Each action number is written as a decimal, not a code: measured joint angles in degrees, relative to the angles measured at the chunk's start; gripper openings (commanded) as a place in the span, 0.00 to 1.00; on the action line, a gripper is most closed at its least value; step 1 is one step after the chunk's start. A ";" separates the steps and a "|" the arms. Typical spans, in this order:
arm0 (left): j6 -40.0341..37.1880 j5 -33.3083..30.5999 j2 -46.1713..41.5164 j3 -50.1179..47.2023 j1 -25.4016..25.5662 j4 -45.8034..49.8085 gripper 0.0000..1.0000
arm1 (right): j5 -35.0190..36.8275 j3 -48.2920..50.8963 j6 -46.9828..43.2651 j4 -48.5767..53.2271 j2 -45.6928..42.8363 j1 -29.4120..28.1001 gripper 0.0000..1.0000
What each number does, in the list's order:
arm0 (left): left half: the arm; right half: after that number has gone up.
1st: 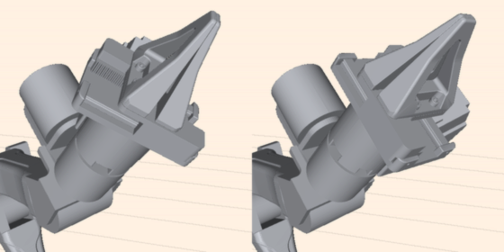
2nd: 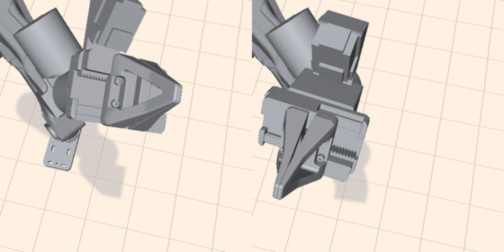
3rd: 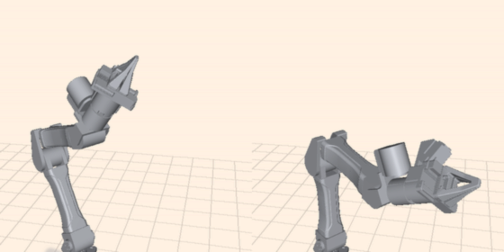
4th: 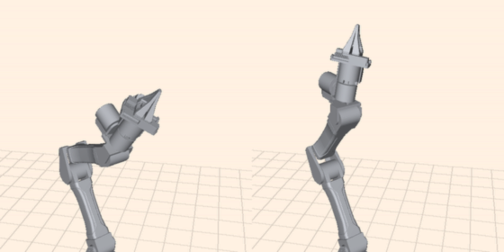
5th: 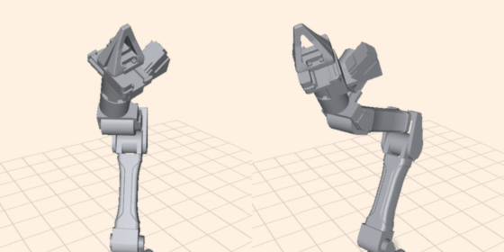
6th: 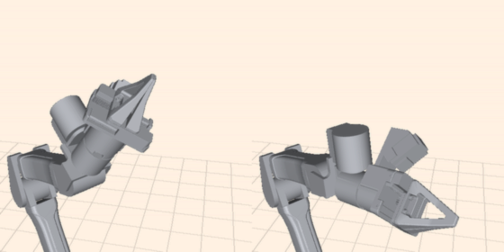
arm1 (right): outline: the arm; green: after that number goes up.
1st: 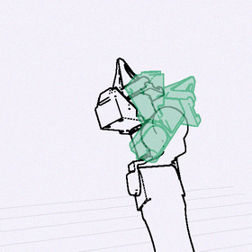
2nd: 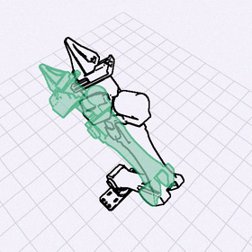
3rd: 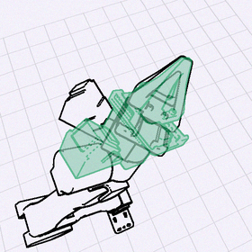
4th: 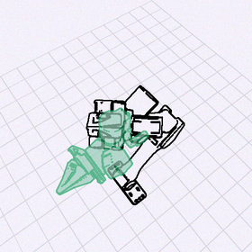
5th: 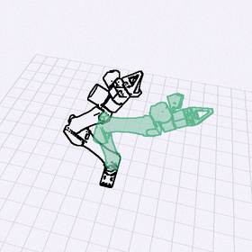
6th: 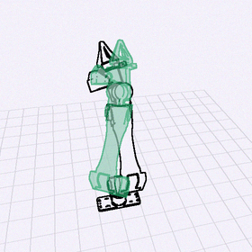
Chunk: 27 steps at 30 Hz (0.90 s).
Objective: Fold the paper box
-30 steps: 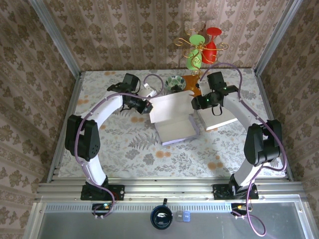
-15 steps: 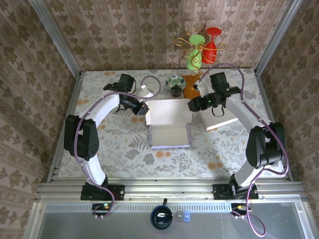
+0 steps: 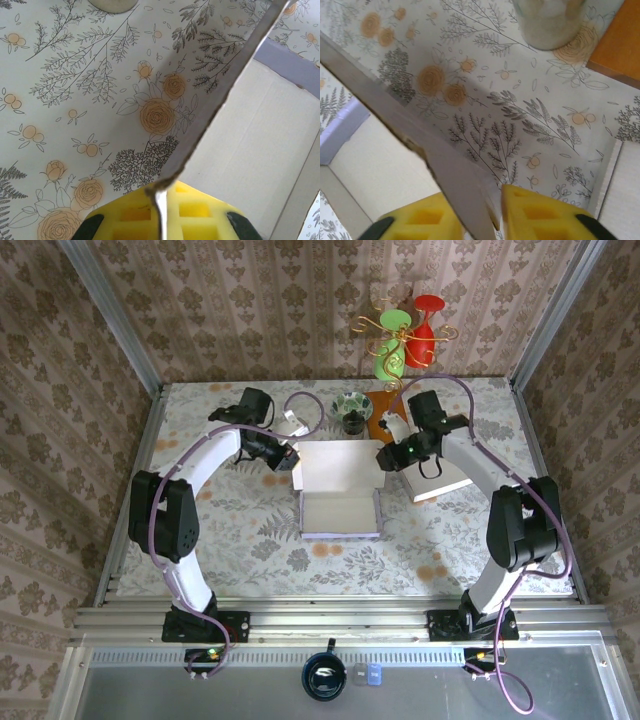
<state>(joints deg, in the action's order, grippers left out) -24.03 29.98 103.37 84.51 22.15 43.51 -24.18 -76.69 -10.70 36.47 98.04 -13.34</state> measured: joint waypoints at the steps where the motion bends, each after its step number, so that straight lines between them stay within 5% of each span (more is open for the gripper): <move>1: 0.00 -0.04 0.00 0.02 0.04 -0.02 0.05 | 0.63 0.00 -0.02 -0.04 0.00 -0.13 0.15; 5: 0.24 -0.59 0.00 0.02 0.48 -0.15 0.11 | 3.32 0.00 -0.02 -0.37 -0.07 -1.27 0.00; 14: 3.02 -2.86 -0.17 -0.28 0.61 -0.09 0.23 | 9.07 0.02 0.13 -0.79 -1.77 -3.21 0.00; 27: 3.45 -3.34 -0.85 -0.79 -0.02 0.20 0.23 | 10.34 0.02 0.15 -1.97 -2.21 -3.82 0.00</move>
<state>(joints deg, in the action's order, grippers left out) -20.58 26.63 102.52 83.72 22.13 43.70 -13.85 -76.66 -10.55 34.50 95.83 -17.17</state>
